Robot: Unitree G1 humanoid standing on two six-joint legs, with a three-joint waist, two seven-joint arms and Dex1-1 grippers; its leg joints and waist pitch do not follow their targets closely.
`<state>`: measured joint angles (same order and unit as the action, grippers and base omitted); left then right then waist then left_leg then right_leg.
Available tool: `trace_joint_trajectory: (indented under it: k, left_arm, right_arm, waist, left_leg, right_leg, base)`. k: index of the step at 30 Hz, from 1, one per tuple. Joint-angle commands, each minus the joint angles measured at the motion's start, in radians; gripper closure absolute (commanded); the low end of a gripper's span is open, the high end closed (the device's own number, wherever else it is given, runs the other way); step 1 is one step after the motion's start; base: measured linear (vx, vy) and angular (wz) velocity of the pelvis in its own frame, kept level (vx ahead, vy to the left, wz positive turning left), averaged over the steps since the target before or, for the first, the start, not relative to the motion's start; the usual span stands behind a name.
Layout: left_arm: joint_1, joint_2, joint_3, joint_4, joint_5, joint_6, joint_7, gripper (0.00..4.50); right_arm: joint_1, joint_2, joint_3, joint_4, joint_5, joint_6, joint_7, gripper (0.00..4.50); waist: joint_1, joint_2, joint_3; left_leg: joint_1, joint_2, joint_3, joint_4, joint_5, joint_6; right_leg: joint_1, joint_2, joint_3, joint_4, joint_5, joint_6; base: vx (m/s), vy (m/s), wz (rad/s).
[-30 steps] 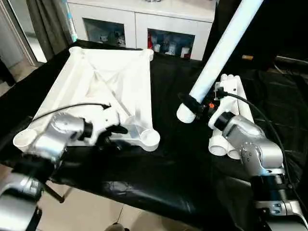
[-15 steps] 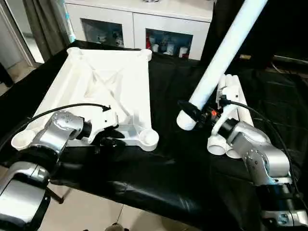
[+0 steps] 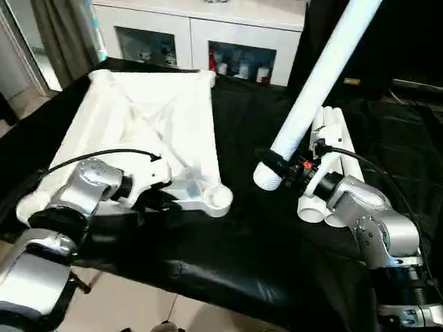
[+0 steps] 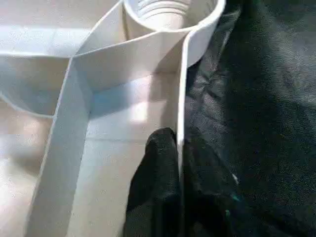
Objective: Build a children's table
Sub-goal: Insert table leg to table base
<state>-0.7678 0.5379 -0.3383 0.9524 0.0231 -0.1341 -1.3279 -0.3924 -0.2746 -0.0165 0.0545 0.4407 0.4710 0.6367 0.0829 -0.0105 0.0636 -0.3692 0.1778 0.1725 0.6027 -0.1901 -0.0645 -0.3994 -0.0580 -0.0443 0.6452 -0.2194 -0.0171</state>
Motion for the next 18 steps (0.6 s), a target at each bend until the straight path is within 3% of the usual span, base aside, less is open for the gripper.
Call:
trace_joint_trajectory:
  k: [1,7,10,11,13,18]
  left_arm:
    - [-0.019,-0.003,0.035,-0.009,-0.035,0.023,-0.003,4.48]
    - [-0.002,-0.069,0.054,-0.032,-0.039,0.033,0.057,4.48]
    - [0.023,-0.149,0.059,-0.064,-0.048,0.042,0.123,4.49]
    - [0.023,-0.149,0.059,-0.064,-0.048,0.042,0.123,4.49]
    - [0.038,-0.174,0.044,-0.064,-0.027,0.033,0.156,4.50]
    - [0.060,-0.183,0.020,-0.068,0.009,0.026,0.182,4.50]
  right_arm:
    - [-0.005,-0.019,0.023,-0.018,0.001,0.017,0.028,2.60]
    - [-0.029,-0.032,0.062,-0.003,-0.016,0.061,0.050,2.60]
    - [-0.065,-0.015,0.086,0.040,-0.048,0.062,0.030,2.60]
    - [-0.065,-0.015,0.086,0.040,-0.048,0.062,0.030,2.60]
    - [-0.089,0.000,0.090,0.073,-0.058,0.051,0.015,2.60]
    - [-0.104,0.018,0.106,0.100,-0.074,0.043,0.011,2.60]
  waist:
    - [0.003,0.008,-0.080]
    - [0.005,0.009,-0.078]
    - [0.004,0.001,-0.079]
    - [0.008,0.004,-0.078]
    - [0.009,-0.002,-0.079]
    - [0.007,-0.001,-0.077]
  left_leg:
    - [0.010,0.044,-0.013,-0.062,-0.076,0.014]
    - [0.012,0.047,-0.013,-0.062,-0.092,0.011]
    - [0.011,0.046,-0.011,-0.059,-0.084,0.017]
    - [0.012,0.046,-0.010,-0.058,-0.083,0.019]
    - [0.010,0.046,-0.010,-0.059,-0.074,0.024]
    - [0.010,0.047,-0.012,-0.061,-0.085,0.023]
  right_leg:
    - [0.068,-0.085,0.051,-0.062,0.097,-0.260]
    - [0.067,-0.085,0.051,-0.066,0.065,-0.267]
    - [0.070,-0.087,0.051,-0.068,0.057,-0.272]
    - [0.067,-0.087,0.052,-0.070,0.043,-0.269]
    - [0.069,-0.087,0.052,-0.069,0.045,-0.265]
    - [0.066,-0.088,0.051,-0.072,0.008,-0.242]
  base:
    - [0.000,0.000,0.00]
    - [0.000,0.000,0.00]
    - [0.000,0.000,0.00]
    - [0.000,0.000,0.00]
    - [0.000,0.000,0.00]
    - [0.000,0.000,0.00]
